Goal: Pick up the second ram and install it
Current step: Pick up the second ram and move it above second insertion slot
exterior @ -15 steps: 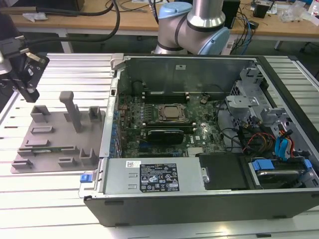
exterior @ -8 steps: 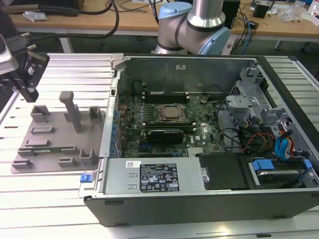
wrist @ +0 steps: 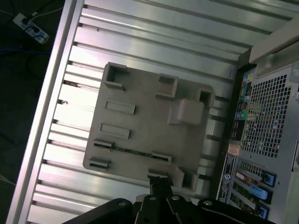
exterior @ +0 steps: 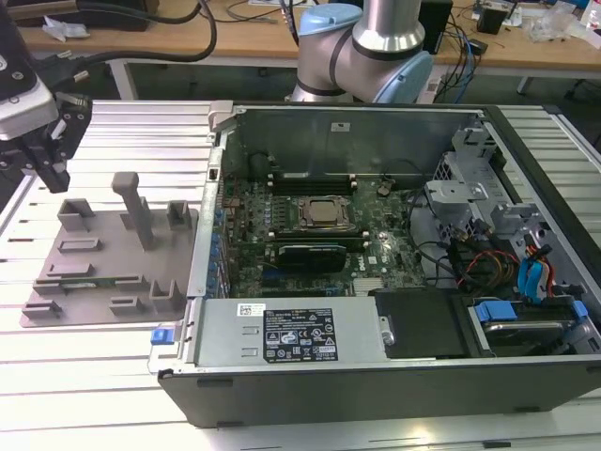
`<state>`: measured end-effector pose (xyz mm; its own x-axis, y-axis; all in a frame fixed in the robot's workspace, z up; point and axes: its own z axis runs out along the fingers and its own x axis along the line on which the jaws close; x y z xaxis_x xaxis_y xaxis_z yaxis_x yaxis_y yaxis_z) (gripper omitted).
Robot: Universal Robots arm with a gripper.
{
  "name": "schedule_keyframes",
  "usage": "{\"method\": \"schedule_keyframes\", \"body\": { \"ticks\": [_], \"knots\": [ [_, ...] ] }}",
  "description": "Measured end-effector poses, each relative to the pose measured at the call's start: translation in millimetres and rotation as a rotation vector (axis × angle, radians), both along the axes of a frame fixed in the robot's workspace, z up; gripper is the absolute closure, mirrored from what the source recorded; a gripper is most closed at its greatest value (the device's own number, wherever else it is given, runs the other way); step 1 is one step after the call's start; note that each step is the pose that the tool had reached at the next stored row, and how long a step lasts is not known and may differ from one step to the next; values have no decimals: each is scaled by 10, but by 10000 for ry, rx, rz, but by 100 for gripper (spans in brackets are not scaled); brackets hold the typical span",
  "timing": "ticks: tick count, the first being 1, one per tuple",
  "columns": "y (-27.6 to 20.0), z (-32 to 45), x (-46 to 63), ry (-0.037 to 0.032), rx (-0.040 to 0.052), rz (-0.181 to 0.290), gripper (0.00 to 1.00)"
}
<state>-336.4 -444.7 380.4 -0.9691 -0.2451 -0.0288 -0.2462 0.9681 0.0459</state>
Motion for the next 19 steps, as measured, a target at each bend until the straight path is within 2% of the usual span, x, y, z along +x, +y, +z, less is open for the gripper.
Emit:
{"method": "schedule_keyframes", "body": {
  "ticks": [6, 11, 14, 19],
  "knots": [
    [0, 0, 0, 0, 0, 961, 92],
    [0, 0, 0, 0, 0, 1545, 92],
    [0, 0, 0, 0, 0, 2218, 92],
    [0, 0, 0, 0, 0, 3019, 92]
  ]
}}
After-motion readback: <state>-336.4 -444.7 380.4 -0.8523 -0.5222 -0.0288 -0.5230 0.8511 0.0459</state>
